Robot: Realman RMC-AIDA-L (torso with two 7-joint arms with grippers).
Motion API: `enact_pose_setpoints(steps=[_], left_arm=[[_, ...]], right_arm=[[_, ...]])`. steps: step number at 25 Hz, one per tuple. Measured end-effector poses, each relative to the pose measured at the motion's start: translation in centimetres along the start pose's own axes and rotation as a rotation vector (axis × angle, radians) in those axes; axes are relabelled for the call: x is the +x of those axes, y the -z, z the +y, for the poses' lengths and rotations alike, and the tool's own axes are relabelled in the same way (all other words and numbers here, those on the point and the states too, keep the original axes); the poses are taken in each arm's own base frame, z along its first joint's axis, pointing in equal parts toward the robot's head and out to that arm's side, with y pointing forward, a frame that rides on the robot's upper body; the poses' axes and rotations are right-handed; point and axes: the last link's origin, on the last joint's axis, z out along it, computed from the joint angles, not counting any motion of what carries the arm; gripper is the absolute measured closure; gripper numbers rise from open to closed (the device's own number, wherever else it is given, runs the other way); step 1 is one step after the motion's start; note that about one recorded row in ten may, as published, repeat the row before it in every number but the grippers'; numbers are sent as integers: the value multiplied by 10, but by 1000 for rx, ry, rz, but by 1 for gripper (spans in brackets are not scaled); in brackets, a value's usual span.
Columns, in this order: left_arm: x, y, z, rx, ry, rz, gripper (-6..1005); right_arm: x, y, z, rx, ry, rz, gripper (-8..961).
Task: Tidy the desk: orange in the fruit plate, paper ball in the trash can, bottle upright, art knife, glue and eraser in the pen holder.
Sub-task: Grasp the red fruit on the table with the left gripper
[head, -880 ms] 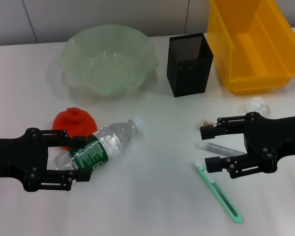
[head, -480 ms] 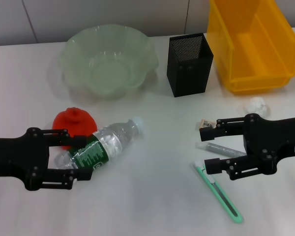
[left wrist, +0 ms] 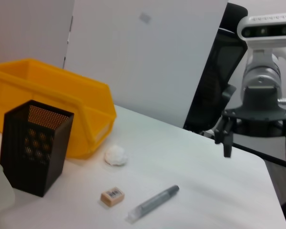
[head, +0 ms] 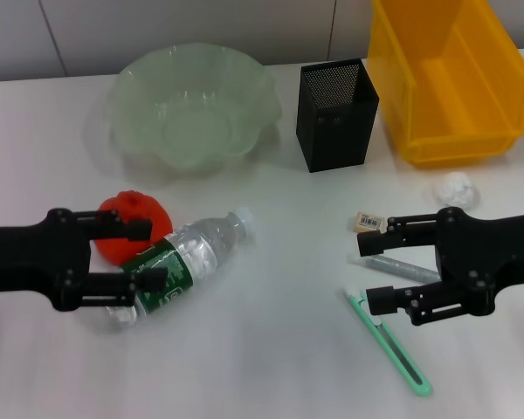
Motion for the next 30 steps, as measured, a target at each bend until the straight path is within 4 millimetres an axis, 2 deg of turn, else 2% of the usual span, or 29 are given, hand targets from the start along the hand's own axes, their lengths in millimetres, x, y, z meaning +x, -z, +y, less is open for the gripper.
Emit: enact_pose_setpoints(steps=[4, 10, 17, 22, 27, 30], left_arm=[[12, -5, -4, 30, 15, -8, 241], [43, -20, -8, 81, -12, -130, 245], [75, -43, -28, 243, -111, -267, 246], [84, -49, -34, 331, -186, -310, 247], [76, -66, -38, 380, -245, -528, 248], [74, -71, -38, 380, -254, -568, 248]], right_arm=[[8, 3, 2, 14, -27, 9, 180], [25, 17, 7, 72, -70, -11, 182], [46, 30, 15, 120, -109, -59, 181], [57, 32, 20, 122, -139, -84, 181], [58, 36, 20, 139, -140, -103, 181], [57, 36, 19, 139, -137, -104, 180]])
